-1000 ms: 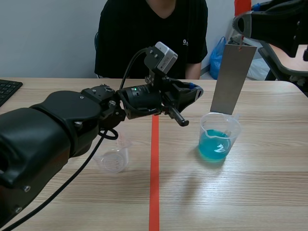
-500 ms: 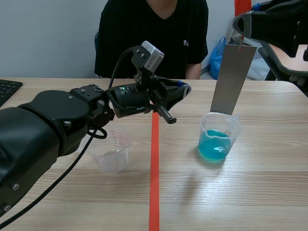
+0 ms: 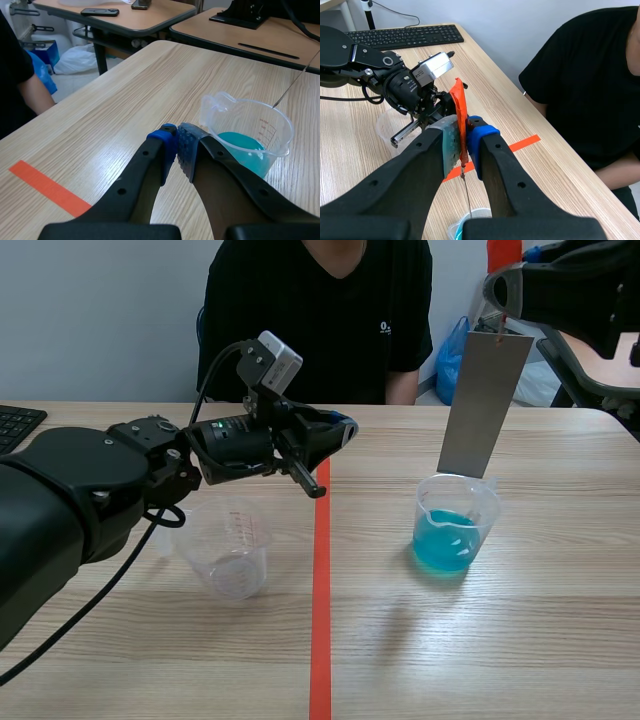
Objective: Do the redox reaction experiment.
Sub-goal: 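Raise the plate and point at it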
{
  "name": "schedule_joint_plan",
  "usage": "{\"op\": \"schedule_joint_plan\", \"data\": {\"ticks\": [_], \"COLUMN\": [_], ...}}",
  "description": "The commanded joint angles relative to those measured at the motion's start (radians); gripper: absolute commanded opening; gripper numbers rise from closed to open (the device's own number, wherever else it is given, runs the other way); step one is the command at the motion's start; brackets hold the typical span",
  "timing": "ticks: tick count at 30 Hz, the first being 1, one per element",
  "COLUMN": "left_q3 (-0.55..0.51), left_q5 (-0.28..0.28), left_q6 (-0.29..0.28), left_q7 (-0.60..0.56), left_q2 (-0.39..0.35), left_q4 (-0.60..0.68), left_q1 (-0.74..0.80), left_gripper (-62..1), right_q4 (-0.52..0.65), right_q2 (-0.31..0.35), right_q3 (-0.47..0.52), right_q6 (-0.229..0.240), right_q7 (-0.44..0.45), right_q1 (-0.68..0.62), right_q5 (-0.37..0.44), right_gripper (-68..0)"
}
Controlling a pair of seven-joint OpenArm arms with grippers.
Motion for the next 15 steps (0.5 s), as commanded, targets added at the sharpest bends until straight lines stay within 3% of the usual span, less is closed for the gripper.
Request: {"op": "schedule_joint_plan", "data": {"ticks": [1, 8, 15], "left_q3": [-0.013, -0.075, -0.175], "left_q5": [-0.011, -0.015, -0.019], "left_q6": [-0.001, -0.001, -0.001], "left_q7": [-0.030, -0.019, -0.009], "left_q2": [-0.017, -0.108, -0.309], "left_q4": [0.015, 0.024, 0.154], "left_q1": [-0.026, -0.019, 0.063], "left_gripper": [-56.7, -56.7, -56.7], "right_q4": [0.008, 0.008, 0.008], "right_q2": [0.016, 0.016, 0.016], "right_q3": [0.023, 0.023, 0.023], "right_q6": [0.006, 0.006, 0.006], "right_q7": [0.015, 0.015, 0.015], "right_q1": [0.017, 0.017, 0.017], "right_q5": [0.015, 0.014, 0.014], "right_gripper": [-66.2, -66.2, -66.2]}}
